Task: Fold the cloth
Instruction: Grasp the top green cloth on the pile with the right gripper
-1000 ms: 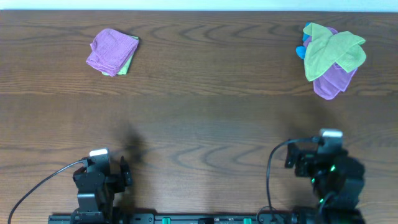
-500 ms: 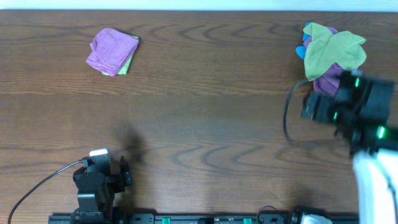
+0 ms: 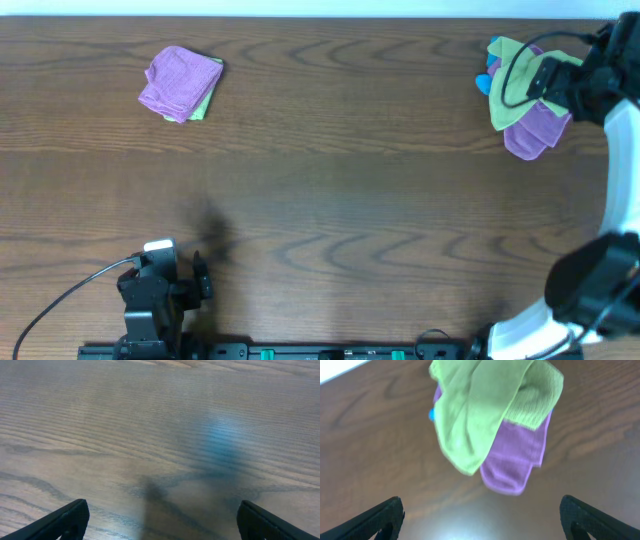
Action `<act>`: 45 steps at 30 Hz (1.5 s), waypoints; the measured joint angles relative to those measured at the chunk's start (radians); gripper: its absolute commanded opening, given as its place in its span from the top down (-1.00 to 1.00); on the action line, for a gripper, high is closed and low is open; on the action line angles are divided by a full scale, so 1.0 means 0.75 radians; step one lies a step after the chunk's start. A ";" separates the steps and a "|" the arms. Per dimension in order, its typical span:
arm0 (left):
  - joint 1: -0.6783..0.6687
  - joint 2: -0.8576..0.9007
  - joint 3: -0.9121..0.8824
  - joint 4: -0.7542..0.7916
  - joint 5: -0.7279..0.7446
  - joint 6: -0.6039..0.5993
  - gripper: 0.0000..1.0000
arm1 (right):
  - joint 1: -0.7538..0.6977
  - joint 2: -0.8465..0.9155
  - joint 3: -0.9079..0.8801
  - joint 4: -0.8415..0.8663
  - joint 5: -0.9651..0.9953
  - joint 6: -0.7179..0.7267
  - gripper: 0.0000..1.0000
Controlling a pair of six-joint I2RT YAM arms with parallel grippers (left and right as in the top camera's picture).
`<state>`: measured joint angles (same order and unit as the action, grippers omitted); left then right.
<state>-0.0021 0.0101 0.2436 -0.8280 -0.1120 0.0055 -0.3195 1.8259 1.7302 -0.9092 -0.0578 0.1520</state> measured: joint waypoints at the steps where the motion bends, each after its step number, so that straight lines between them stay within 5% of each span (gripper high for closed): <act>1: 0.000 0.000 0.000 0.000 0.000 -0.001 -0.91 | -0.005 0.028 0.015 0.014 0.000 0.010 -0.98; 32: 0.000 0.000 0.000 0.000 0.000 -0.001 -0.91 | -0.019 0.472 0.041 0.438 -0.027 0.221 -0.87; 45: 0.000 0.000 0.000 0.000 0.000 -0.001 -0.91 | -0.019 0.550 0.041 0.480 -0.099 0.337 0.34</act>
<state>-0.0021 0.0101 0.2436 -0.8280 -0.1120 0.0051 -0.3336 2.2383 1.7607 -0.5495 -0.1318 0.4046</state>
